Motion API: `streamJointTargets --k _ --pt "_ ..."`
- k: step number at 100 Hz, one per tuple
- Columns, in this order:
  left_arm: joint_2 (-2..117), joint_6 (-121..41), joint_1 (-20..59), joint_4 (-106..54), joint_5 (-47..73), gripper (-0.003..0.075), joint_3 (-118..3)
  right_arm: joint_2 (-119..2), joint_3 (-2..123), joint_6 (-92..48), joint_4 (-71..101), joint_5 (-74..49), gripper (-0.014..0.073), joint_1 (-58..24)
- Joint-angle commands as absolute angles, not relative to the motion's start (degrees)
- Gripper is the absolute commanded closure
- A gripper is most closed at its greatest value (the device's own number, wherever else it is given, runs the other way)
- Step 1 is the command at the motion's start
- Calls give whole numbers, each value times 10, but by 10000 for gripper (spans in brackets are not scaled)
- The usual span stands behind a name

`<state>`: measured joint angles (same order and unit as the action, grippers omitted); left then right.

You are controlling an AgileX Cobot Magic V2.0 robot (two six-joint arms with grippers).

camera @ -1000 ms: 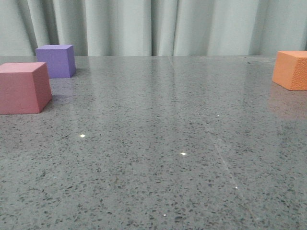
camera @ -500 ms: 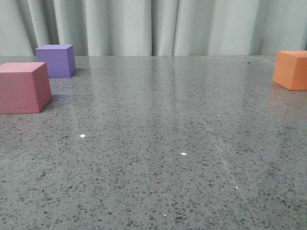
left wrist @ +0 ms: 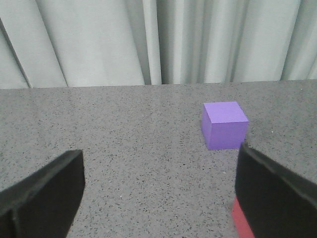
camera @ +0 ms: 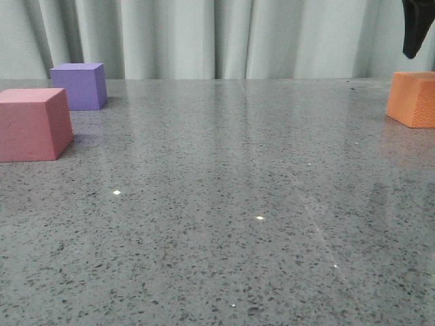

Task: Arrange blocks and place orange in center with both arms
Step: 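Lower the right gripper onto the orange cube and close it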

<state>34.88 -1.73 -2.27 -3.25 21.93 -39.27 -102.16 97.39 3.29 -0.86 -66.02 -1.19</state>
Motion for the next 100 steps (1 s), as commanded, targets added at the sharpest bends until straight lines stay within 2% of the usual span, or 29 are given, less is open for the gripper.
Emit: streamJointTargets --k 1,72,82,97,100 --pt "352 -14 -23 -38 174 136 -413 -1005 993 26 -11 -632 3 -12" --pt "352 -14 -23 -38 174 136 -413 -1077 993 26 -8 -613 11 -12" --pt "352 -14 -23 -38 174 136 -413 -1079 993 26 -8 -614 88 -12" --pt "352 -14 -23 -38 174 136 -413 -1079 993 26 -8 -614 298 -12" --pt "352 -14 -23 -38 174 136 -413 -1079 993 26 -8 -616 318 -12"
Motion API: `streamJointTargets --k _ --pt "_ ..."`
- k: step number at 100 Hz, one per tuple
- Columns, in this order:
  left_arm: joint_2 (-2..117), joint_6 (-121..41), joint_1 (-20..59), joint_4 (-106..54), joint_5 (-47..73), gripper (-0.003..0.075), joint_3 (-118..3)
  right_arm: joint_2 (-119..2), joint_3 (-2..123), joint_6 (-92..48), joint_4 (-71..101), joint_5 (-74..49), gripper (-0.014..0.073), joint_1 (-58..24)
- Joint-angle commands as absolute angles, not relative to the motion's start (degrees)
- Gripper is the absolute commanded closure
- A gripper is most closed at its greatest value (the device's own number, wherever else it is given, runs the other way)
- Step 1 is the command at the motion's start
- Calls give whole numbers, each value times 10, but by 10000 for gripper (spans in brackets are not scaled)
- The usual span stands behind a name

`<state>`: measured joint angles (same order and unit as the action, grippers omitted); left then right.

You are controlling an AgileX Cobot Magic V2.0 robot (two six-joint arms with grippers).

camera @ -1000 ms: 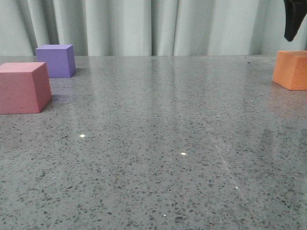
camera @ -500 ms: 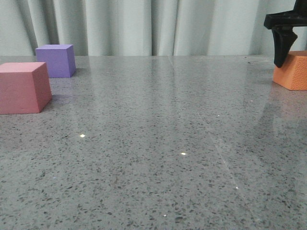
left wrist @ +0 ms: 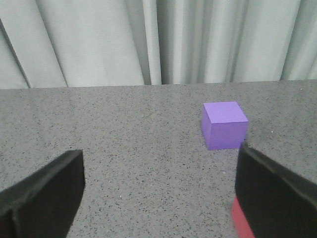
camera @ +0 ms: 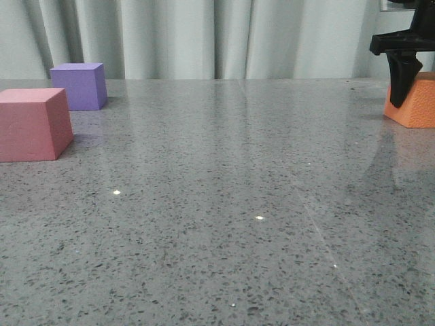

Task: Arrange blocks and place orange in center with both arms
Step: 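Lower the right gripper onto the orange cube and close it, then lift the orange cube and carry it toward the table center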

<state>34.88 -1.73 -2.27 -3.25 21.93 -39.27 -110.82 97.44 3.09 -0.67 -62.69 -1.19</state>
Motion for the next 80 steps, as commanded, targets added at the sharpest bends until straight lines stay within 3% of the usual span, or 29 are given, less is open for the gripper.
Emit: streamJointTargets --k 1,17,50,80 --pt "352 -14 -23 -38 174 136 -413 -1079 993 26 -8 -617 330 -12" --pt "352 -14 -23 -38 174 136 -413 -1079 993 26 -8 -627 404 -12" --pt "352 -14 -23 -38 174 136 -413 -1077 998 26 0 -639 404 -12" --pt "352 -14 -23 -38 174 136 -413 -1077 1100 52 22 -732 404 -42"
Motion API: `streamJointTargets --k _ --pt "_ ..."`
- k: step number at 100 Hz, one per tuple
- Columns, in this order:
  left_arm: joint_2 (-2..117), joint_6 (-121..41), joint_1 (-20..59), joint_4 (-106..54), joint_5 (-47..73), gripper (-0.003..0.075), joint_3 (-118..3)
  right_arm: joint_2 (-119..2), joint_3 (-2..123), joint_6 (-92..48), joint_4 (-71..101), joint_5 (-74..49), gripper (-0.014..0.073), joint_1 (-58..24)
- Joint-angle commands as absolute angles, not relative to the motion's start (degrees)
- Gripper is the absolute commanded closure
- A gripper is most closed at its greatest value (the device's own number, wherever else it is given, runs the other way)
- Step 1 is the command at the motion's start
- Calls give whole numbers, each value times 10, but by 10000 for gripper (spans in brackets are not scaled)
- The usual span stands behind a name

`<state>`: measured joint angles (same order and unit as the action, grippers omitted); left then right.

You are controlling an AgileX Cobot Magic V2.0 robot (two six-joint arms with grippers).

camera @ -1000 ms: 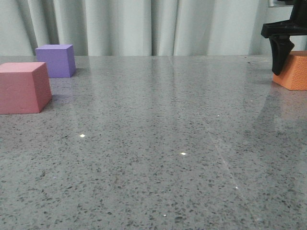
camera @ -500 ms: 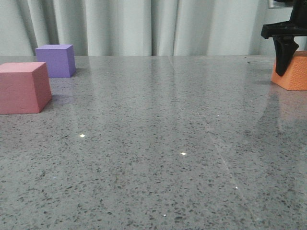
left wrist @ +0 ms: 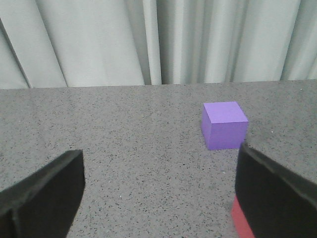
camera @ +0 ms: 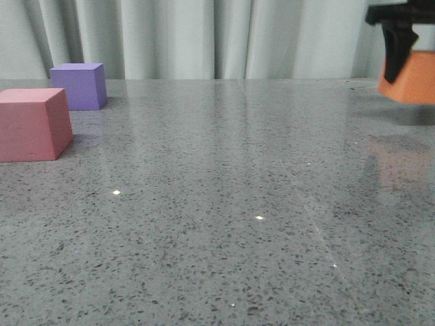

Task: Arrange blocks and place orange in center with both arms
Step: 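Lift the orange cube and carry it toward the table center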

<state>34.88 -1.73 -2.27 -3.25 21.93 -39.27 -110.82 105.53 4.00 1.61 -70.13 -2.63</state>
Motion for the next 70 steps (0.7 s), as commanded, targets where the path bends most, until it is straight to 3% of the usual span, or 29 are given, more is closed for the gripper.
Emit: streamJointTargets --k 1,70 --pt "352 -14 -23 -38 174 136 -413 -1077 1106 54 22 -734 404 -44" --pt "352 -14 -23 -38 175 136 -413 -1112 1165 243 -8 -707 404 -287"
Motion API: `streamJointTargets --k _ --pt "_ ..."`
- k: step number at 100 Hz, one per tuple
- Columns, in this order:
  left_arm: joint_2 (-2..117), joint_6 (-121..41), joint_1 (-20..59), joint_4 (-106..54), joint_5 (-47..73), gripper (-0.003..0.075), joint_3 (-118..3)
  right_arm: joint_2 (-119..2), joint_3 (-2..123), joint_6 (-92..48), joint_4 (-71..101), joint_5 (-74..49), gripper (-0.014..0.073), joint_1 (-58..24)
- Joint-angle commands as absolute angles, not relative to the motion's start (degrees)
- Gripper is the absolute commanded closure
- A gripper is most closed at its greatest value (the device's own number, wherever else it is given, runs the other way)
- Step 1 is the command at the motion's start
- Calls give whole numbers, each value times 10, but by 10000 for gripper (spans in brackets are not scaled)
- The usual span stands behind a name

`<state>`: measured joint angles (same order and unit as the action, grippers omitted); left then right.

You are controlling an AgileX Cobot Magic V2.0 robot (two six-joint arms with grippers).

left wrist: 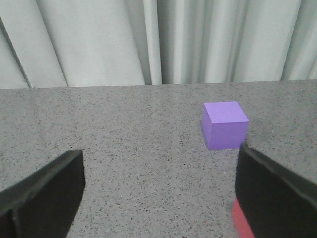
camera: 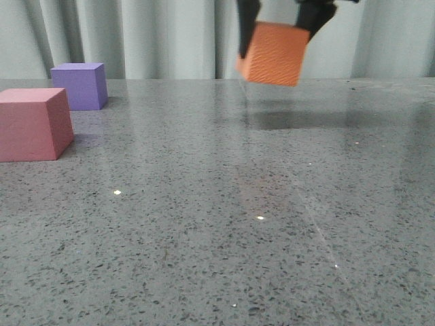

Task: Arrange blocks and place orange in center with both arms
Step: 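Lift the orange cube and carry it toward the table center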

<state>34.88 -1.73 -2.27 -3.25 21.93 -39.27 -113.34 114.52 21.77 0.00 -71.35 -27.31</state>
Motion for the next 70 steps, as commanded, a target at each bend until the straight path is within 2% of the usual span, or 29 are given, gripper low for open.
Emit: streamJointTargets --k 1,23,70 --pt "352 -14 -23 -38 175 136 -413 -1113 1165 247 -8 -705 404 -289" --pt "352 -14 -23 -38 177 136 -413 -1143 1165 302 0 -663 404 -308" --pt "352 -14 -23 -38 179 136 -413 -1153 1165 308 63 -632 396 -308"
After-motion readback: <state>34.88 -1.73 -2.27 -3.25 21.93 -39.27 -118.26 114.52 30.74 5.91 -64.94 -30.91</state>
